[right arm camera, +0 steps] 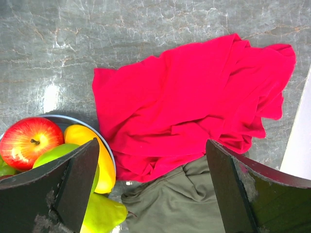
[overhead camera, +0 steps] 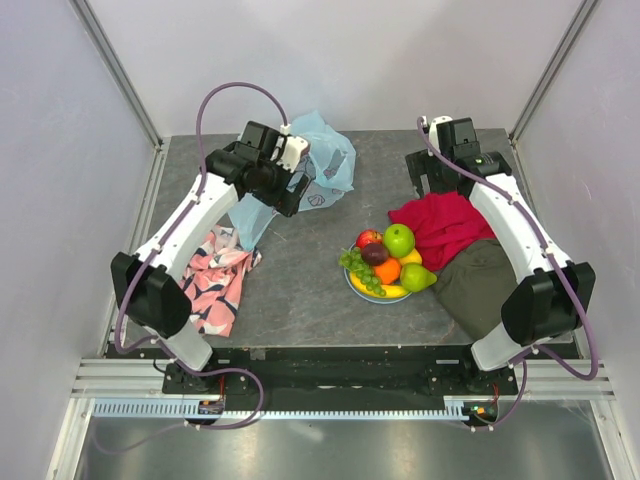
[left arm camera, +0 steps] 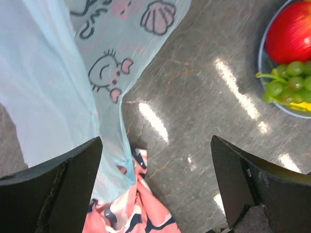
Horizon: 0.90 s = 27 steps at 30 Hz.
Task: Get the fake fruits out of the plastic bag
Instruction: Reset both arms
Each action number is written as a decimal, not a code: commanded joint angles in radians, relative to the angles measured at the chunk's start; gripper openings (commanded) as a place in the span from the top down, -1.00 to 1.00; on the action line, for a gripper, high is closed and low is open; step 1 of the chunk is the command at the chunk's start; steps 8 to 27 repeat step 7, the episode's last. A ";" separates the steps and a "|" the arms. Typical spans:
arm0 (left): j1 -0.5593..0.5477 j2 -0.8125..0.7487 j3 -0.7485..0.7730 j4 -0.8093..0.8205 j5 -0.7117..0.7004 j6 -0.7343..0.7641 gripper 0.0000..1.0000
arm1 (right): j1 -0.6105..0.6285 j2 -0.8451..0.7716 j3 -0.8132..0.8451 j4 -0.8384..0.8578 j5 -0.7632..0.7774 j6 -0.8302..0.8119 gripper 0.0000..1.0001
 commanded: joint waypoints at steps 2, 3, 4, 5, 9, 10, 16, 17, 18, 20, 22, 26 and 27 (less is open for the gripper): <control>0.048 -0.081 -0.034 0.049 -0.057 0.027 -0.99 | -0.002 -0.005 0.024 0.033 0.011 0.023 -0.96; 0.052 -0.083 -0.040 0.049 -0.055 0.027 -0.99 | -0.002 0.000 0.030 0.030 0.002 0.023 -0.96; 0.058 -0.092 -0.042 0.052 -0.053 0.027 -0.99 | -0.002 0.002 0.030 0.027 -0.012 0.017 -0.96; 0.064 -0.095 -0.045 0.054 -0.053 0.024 -0.99 | -0.002 0.005 0.035 0.025 -0.036 0.011 -0.96; 0.069 -0.101 -0.053 0.057 -0.052 0.023 -0.99 | -0.003 0.008 0.047 0.019 -0.053 0.014 -0.96; 0.069 -0.101 -0.053 0.057 -0.052 0.023 -0.99 | -0.003 0.008 0.047 0.019 -0.053 0.014 -0.96; 0.069 -0.101 -0.053 0.057 -0.052 0.023 -0.99 | -0.003 0.008 0.047 0.019 -0.053 0.014 -0.96; 0.069 -0.101 -0.053 0.057 -0.052 0.023 -0.99 | -0.003 0.008 0.047 0.019 -0.053 0.014 -0.96; 0.069 -0.101 -0.053 0.057 -0.052 0.023 -0.99 | -0.003 0.008 0.047 0.019 -0.053 0.014 -0.96; 0.069 -0.101 -0.053 0.057 -0.052 0.023 -0.99 | -0.003 0.008 0.047 0.019 -0.053 0.014 -0.96; 0.069 -0.101 -0.053 0.057 -0.052 0.023 -0.99 | -0.003 0.008 0.047 0.019 -0.053 0.014 -0.96; 0.069 -0.101 -0.053 0.057 -0.052 0.023 -0.99 | -0.003 0.008 0.047 0.019 -0.053 0.014 -0.96; 0.069 -0.101 -0.053 0.057 -0.052 0.023 -0.99 | -0.003 0.008 0.047 0.019 -0.053 0.014 -0.96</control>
